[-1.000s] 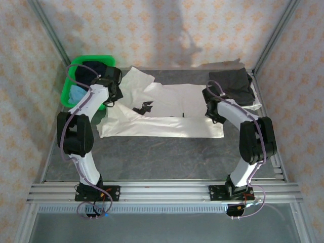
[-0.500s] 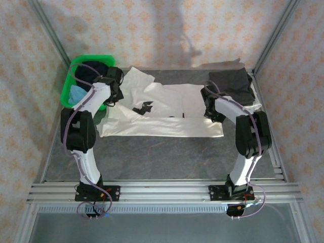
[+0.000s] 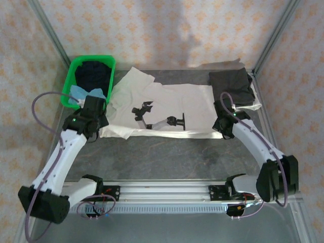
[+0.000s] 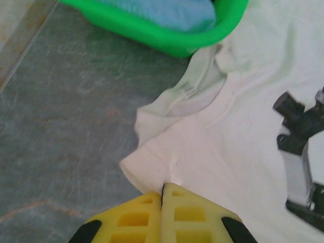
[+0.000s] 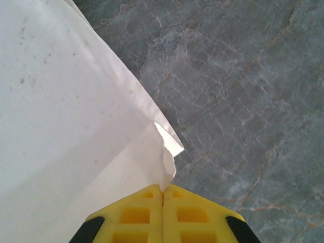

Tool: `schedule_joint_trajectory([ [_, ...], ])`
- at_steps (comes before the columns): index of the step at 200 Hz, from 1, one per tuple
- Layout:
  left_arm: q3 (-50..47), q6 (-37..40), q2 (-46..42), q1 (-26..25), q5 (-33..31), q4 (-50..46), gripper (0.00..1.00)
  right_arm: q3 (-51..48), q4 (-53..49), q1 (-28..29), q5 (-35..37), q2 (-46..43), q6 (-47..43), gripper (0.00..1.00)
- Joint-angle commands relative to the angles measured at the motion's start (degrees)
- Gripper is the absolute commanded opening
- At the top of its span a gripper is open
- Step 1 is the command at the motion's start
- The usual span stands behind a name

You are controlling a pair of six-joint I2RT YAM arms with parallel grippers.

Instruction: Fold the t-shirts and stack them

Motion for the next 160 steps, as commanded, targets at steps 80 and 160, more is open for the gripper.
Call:
schedule_joint_trajectory([
  [80,-8.0,-5.0,-1.5,-0.2,-1.0,-0.5,0.0,-4.7,2.3,-0.2,0.8,-5.3,-0.6,0.0],
  [160,6.8,-2.1,23.5,-0.2,-6.4,3.2,0.0,9.2,4.4,-0.4,9.3,17.7,-2.0,0.0],
])
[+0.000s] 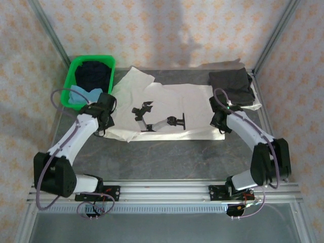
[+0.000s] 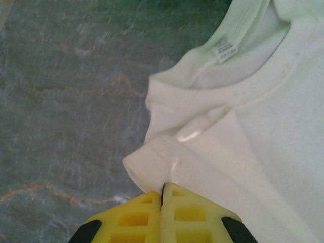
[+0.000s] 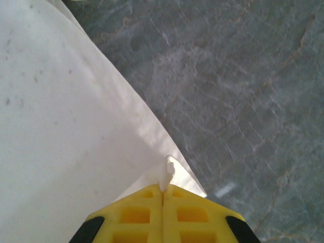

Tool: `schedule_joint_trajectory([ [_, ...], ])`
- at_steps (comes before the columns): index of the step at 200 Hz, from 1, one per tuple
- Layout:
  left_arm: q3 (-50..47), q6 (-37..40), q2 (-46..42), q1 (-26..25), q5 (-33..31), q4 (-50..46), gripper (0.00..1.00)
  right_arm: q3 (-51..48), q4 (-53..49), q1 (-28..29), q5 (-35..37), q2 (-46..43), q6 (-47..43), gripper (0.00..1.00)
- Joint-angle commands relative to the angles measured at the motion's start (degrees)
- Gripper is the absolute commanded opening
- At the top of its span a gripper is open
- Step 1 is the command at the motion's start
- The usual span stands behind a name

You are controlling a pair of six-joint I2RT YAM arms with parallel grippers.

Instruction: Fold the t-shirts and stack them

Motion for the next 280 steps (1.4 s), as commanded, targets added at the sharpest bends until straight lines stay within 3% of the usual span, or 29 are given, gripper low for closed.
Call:
schedule_joint_trajectory([
  [1,5.4,1.1,5.2,-0.2,-4.4,1.6,0.0,4.0,0.5,-0.4,5.1,5.4,-0.9,0.0],
  [79,16.0,3.8,19.7,-0.2,-6.3,0.2,0.0,12.7,-2.3,-0.4,7.9,17.7,-1.2,0.0],
  [113,19.3,4.1,22.9,-0.2,-6.8,-0.8,0.0,14.3,-4.2,-0.5,9.7,18.1,-1.4,0.11],
  [140,22.5,5.1,24.4,-0.3,-6.2,-1.6,0.29,15.5,-7.3,-0.4,12.0,16.3,-0.9,0.28],
  [163,25.2,6.4,24.2,-0.7,-5.8,-2.7,0.43,13.2,-6.3,0.6,10.5,11.8,-1.2,0.38],
  [182,25.9,7.1,22.6,-1.3,-5.5,-3.3,0.5,7.7,1.6,4.2,2.7,8.1,-3.2,0.49],
  [204,22.5,6.9,19.6,-3.4,-3.5,-1.7,0.5,3.7,9.1,8.4,-5.3,9.8,-3.7,0.53],
  [238,10.6,5.0,16.4,-8.6,2.0,4.2,0.49,1.9,8.7,9.8,-5.4,16.2,-0.8,0.47],
  [251,5.2,4.1,16.0,-8.5,4.7,7.2,0.48,-0.5,8.5,9.8,-3.3,16.0,0.6,0.47],
  [280,-1.6,2.0,17.0,-6.5,4.2,10.4,0.45,-4.6,6.8,9.4,-1.9,14.1,2.9,0.47],
])
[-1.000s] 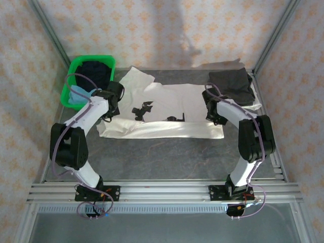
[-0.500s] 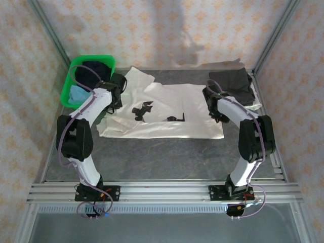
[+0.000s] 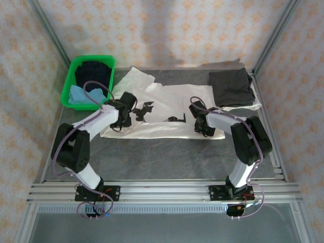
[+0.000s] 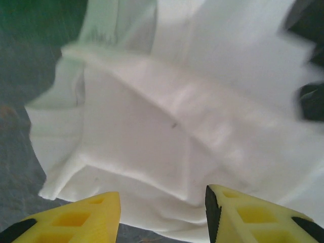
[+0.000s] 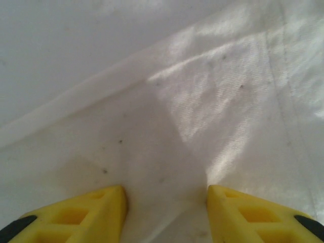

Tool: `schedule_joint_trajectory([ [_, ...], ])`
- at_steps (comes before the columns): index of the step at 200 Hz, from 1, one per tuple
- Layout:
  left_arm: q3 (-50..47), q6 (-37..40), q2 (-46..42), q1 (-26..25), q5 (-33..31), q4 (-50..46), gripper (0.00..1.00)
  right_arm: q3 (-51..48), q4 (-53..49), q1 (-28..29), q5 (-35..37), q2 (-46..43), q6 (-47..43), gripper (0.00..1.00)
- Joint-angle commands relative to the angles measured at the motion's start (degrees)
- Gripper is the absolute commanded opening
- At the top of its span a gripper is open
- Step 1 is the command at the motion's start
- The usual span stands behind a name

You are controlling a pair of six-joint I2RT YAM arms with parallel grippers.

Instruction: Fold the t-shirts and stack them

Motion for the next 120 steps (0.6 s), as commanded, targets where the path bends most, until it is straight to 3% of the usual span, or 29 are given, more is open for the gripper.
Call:
schedule_joint_trajectory([
  [1,-4.0,-2.6,0.7,2.2,0.6,3.5,0.44,-3.7,-3.2,-0.6,1.9,-1.1,3.0,0.47],
  [34,-9.4,-3.6,-0.7,5.1,1.6,5.8,0.41,-8.0,-4.2,-0.8,0.1,-5.4,5.4,0.48],
  [79,-16.3,-6.3,-2.8,4.9,4.4,7.4,0.39,-10.7,-5.0,-0.9,-3.1,-8.8,4.5,0.48],
  [120,-22.8,-11.1,-13.3,5.1,4.0,3.3,0.18,-9.2,-9.3,-1.0,-2.3,-11.5,3.0,0.49],
])
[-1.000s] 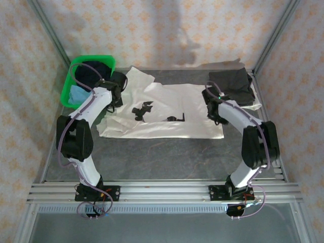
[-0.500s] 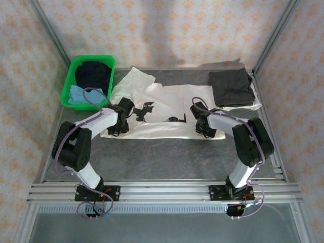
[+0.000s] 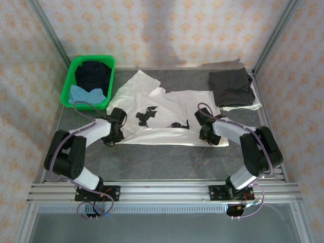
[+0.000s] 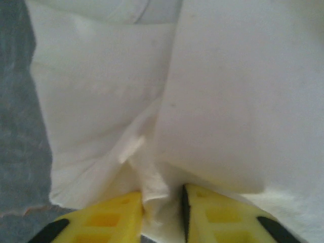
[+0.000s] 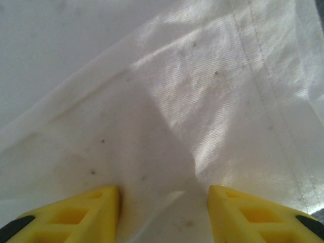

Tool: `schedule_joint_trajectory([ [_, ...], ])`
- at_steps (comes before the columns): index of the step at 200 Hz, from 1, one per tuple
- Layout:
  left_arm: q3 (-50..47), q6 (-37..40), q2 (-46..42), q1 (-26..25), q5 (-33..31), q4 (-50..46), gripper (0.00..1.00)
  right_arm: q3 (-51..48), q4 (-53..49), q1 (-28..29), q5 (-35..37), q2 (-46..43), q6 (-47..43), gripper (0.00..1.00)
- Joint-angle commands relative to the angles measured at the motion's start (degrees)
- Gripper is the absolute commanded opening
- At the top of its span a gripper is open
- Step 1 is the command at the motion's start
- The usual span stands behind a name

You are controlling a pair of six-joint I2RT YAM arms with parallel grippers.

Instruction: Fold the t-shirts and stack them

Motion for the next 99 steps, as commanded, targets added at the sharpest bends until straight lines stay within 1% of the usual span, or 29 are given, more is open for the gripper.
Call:
schedule_joint_trajectory([
  [1,-4.3,-3.9,-6.1,0.2,0.1,-4.6,0.18,0.0,-6.9,-0.4,0.2,-2.5,-1.2,0.49],
  [13,-6.3,-5.3,-9.3,0.3,-0.3,-5.8,0.16,0.5,-8.0,-0.3,0.2,-3.7,-1.7,0.5],
  [32,-7.4,-6.1,-13.3,0.8,-0.8,-7.8,0.17,1.5,-8.8,-0.4,0.6,-5.8,-2.4,0.5],
  [43,-5.9,-5.9,-14.8,0.8,-1.7,-9.6,0.24,1.9,-8.7,-0.3,0.2,-6.9,-3.1,0.5],
  [59,-2.8,-5.1,-16.5,0.0,-2.3,-10.4,0.3,2.6,-7.5,-0.3,-0.5,-8.2,-3.8,0.51],
  [69,-0.4,-4.8,-16.6,-1.5,-2.4,-9.8,0.35,2.8,-6.5,-0.3,-0.8,-8.6,-4.1,0.51],
  [82,3.0,-5.1,-14.9,-4.1,-1.9,-9.2,0.35,2.9,-5.4,-0.3,-1.2,-8.6,-4.3,0.51],
  [99,7.3,-5.8,-10.3,-9.4,-0.9,-7.8,0.38,3.3,-4.9,-0.4,-0.6,-7.8,-4.6,0.51],
])
